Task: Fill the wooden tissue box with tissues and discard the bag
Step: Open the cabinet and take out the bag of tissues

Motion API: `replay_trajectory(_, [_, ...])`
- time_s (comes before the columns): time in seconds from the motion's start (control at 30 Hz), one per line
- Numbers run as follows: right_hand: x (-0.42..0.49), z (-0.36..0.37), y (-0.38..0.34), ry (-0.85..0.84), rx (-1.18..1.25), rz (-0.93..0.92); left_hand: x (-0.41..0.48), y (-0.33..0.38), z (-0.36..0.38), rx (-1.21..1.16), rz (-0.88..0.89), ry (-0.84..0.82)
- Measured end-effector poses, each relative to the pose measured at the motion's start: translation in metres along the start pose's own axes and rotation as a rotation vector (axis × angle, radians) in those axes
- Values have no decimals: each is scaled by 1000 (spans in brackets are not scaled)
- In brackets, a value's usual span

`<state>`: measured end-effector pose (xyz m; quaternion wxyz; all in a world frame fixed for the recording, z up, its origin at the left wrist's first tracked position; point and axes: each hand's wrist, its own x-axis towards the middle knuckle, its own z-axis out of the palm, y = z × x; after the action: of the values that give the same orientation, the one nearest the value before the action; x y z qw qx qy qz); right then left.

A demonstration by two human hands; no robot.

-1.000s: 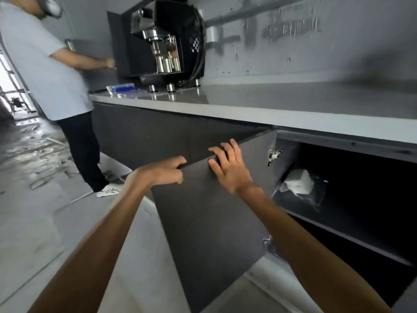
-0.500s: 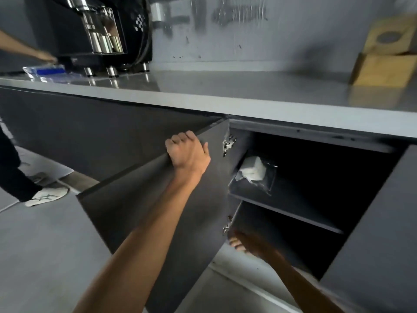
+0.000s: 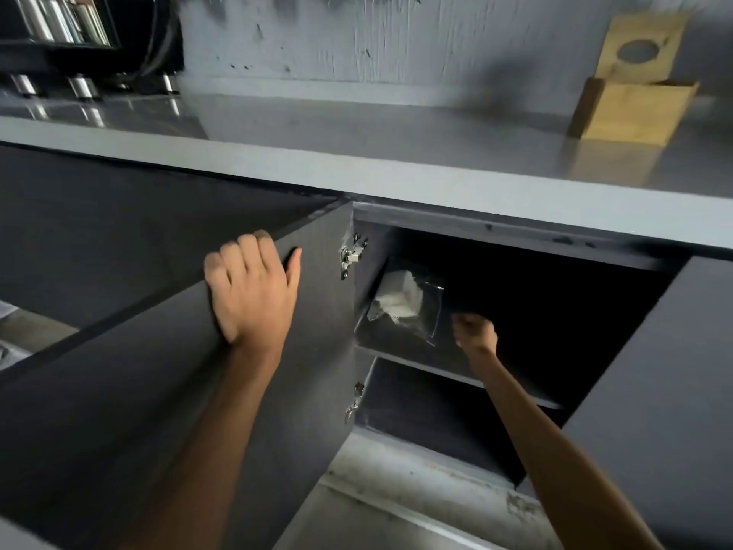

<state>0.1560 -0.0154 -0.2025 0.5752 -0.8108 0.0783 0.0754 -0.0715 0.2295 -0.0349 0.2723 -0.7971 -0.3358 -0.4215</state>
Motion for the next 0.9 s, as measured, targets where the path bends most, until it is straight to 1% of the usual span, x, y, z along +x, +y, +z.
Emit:
replay_trajectory(0.03, [23,-3,-8,14,-34,49,0,0,2,-1,-3,35])
replay_trajectory(0.07, [37,-4,-16,-14,-14,102,0,0,4,-1,-7,68])
replay_trajectory(0.13, [47,0,-33,-132,88,196,1,1,8,-2,-13,126])
replay_trajectory(0.2, [56,7,-40,-188,136,294,1,2,9,-8,-15,158])
replay_trajectory(0.43, [83,56,-67,-305,105,300,1,5,18,-8,-31,212])
replay_trajectory(0.5, [96,68,-77,-312,102,336,2,6,18,-17,-38,214])
replay_trajectory(0.6, [90,82,-93,-357,89,413,1,7,17,-51,-39,199])
replay_trajectory(0.77, [78,96,-96,-378,202,366,-1,5,17,-71,-31,160])
replay_trajectory(0.9, [73,101,-85,-507,144,184,0,5,17,-76,-32,149])
